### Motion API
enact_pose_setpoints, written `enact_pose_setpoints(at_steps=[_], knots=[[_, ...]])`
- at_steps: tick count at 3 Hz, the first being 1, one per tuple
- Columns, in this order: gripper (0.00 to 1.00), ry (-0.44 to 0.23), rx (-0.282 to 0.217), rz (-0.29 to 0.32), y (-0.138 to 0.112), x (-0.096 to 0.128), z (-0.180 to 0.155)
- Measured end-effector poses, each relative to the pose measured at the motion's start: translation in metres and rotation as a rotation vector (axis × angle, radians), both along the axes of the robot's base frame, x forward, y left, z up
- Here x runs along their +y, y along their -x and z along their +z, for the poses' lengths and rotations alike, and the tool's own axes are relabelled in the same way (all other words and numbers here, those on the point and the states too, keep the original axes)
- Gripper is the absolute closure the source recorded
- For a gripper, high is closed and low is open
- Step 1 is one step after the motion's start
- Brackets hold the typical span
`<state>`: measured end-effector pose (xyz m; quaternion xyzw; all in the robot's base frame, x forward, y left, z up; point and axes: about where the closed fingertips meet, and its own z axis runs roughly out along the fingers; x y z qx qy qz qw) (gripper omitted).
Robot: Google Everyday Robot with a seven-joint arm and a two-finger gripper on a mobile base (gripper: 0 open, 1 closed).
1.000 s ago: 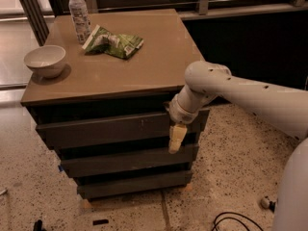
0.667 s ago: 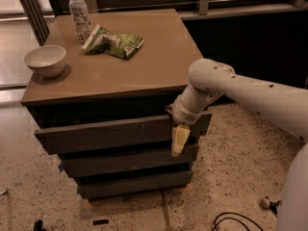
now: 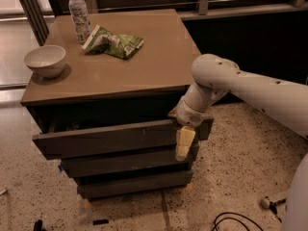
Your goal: Open top drawer
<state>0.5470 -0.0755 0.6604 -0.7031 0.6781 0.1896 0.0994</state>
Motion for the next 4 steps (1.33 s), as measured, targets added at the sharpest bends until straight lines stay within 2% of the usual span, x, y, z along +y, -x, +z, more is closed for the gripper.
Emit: enact_pose_setpoints(at_steps=[2, 4], knots=[[0.00, 0.014, 0.110, -0.003, 0.038, -0.005, 0.021], [0.00, 0.026, 0.261, 0.005, 0.072, -0.009, 0.032]])
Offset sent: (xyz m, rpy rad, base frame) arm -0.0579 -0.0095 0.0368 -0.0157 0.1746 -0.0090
